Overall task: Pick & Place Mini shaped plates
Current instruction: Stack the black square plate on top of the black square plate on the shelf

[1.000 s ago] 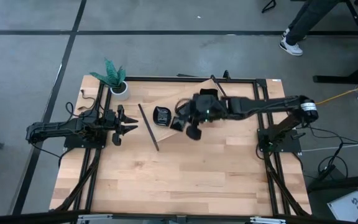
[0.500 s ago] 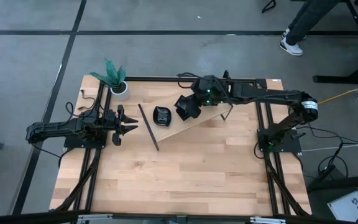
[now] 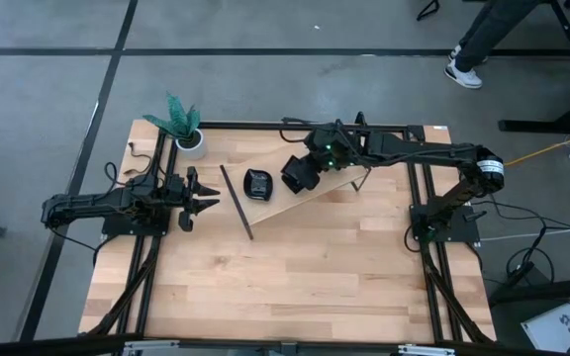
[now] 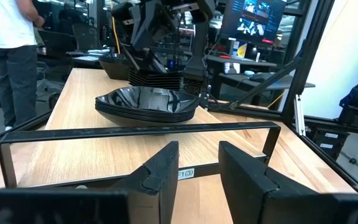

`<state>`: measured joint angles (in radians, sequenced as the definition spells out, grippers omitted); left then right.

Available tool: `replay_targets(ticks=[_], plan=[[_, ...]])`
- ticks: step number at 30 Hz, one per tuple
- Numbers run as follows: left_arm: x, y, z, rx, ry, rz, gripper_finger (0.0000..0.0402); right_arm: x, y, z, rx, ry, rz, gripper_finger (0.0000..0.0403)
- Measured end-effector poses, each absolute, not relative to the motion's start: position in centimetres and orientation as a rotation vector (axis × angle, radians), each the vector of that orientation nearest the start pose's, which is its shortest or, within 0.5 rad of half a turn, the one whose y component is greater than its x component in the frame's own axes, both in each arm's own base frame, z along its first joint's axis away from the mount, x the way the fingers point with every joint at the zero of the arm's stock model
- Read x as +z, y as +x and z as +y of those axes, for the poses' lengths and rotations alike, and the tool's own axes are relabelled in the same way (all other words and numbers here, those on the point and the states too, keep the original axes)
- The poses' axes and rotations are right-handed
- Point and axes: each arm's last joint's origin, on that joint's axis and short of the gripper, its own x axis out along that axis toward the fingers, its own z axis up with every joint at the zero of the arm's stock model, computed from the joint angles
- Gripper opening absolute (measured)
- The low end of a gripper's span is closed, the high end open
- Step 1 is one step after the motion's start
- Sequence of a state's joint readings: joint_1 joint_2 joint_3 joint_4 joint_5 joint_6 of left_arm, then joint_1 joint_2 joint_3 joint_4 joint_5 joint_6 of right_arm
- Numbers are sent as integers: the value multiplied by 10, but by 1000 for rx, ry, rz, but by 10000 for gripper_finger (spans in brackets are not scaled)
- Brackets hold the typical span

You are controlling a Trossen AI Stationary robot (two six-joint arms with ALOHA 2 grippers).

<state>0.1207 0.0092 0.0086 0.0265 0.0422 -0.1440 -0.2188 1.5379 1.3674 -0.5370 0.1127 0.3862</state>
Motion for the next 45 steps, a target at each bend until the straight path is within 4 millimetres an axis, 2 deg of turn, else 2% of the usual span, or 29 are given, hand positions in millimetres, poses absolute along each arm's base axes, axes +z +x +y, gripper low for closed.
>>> replay_targets(ticks=[14, 23, 26, 29, 33, 37, 45], plan=[[168, 97, 11, 76, -142, -32, 109, 326, 327, -76, -427, 342, 659, 88], [168, 97, 11, 76, -142, -31, 111, 330, 326, -74, -345, 294, 674, 99], [168, 97, 11, 76, -142, -31, 110, 336, 323, -70, -272, 171, 671, 99], [168, 97, 11, 77, -142, -32, 108, 341, 320, -59, -161, -69, 696, 99], [168, 97, 11, 76, -142, -31, 108, 338, 318, -43, -11, -329, 759, 99], [168, 97, 11, 76, -142, -31, 111, 335, 317, -30, 98, -508, 788, 99], [168, 97, 11, 76, -142, -31, 107, 337, 318, -16, -5, -922, 867, 99]])
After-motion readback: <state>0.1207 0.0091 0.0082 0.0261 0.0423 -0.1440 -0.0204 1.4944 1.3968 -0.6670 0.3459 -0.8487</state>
